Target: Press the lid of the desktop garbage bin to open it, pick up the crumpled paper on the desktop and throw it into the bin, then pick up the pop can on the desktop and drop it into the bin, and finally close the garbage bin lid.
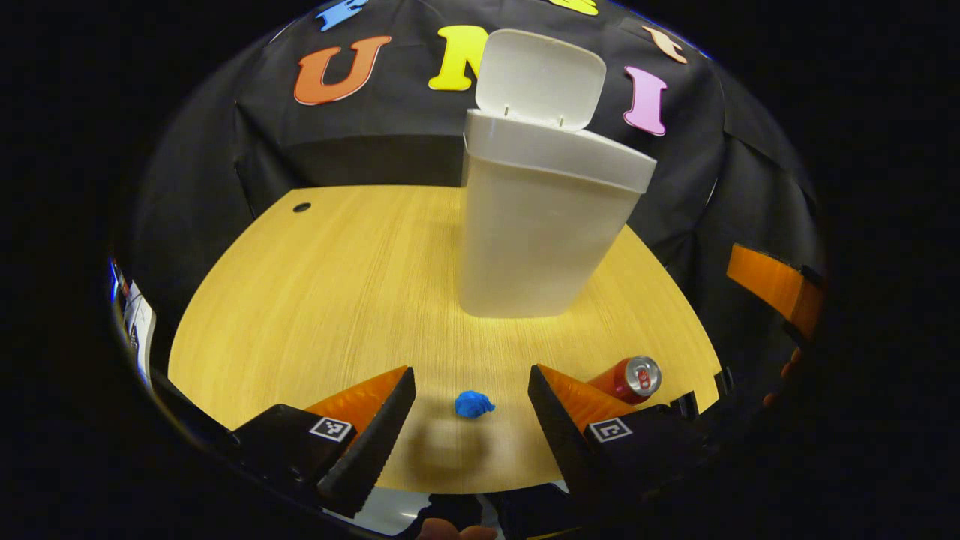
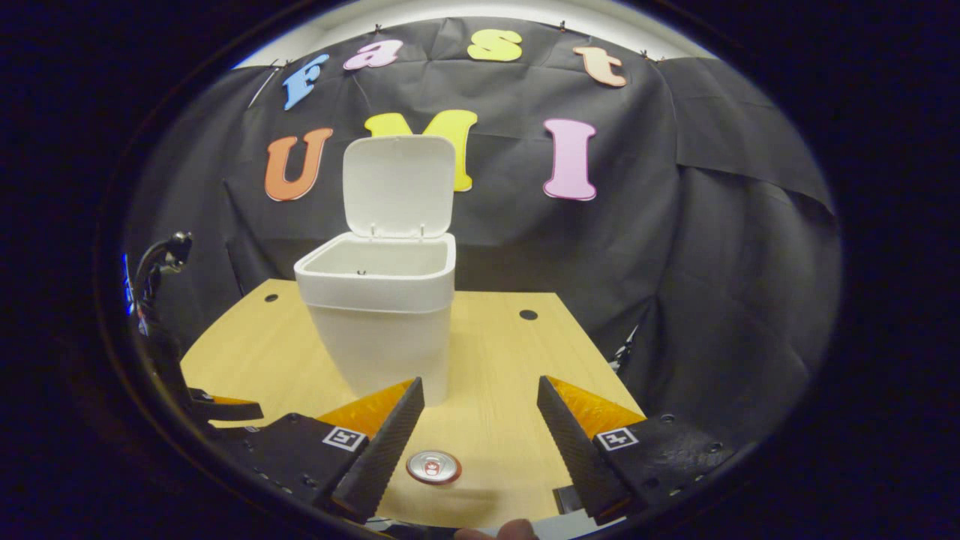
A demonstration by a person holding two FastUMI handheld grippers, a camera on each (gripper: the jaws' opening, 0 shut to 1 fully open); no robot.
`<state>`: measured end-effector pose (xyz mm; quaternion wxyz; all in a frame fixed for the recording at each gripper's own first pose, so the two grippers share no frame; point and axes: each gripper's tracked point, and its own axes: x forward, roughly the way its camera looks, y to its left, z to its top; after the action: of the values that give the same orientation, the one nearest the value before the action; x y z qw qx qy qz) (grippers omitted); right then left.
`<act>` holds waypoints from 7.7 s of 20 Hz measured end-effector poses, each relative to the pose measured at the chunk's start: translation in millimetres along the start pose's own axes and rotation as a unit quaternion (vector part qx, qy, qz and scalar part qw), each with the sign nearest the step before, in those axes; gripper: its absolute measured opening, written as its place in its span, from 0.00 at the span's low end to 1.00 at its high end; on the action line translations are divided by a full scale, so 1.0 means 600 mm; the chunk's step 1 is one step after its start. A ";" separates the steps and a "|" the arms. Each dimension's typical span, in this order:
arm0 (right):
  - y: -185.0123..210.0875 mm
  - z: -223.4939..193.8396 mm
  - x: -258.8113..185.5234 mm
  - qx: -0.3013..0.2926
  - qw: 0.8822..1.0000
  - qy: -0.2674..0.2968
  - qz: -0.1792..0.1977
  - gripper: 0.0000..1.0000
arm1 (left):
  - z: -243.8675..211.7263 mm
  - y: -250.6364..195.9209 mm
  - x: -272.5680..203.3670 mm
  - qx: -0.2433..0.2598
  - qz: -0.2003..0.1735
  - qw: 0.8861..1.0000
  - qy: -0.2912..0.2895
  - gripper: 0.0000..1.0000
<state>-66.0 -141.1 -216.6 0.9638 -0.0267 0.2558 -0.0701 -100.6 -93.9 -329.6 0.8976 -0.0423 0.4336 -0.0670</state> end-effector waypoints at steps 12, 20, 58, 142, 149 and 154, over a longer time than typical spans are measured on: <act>-0.023 -0.109 -0.012 0.000 0.996 0.080 -0.024 0.96 | -0.108 0.015 0.103 0.003 0.004 0.997 0.082 0.98; -0.003 -0.153 -0.027 0.001 0.994 0.112 -0.013 0.96 | -0.114 0.026 0.125 0.002 0.011 0.996 0.084 0.93; 0.093 -0.350 0.069 0.029 0.973 0.222 0.057 0.96 | 0.195 0.042 -0.025 0.040 0.024 0.989 -0.142 0.38; 0.242 0.256 0.258 -0.057 0.981 0.093 0.163 0.82 | 0.365 0.214 -0.215 -0.057 0.197 0.937 -0.284 1.00; 0.223 0.272 0.272 -0.038 0.984 0.085 0.151 0.91 | 0.365 0.205 -0.210 -0.052 0.197 0.939 -0.277 1.00; 0.175 0.303 0.264 -0.012 0.990 0.053 0.127 0.92 | 0.368 0.192 -0.195 -0.042 0.190 0.941 -0.275 1.00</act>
<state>173.3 -58.2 -145.8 0.9496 -0.0016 0.3087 0.0542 10.1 42.2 -118.0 0.9753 -0.0140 0.1720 0.1375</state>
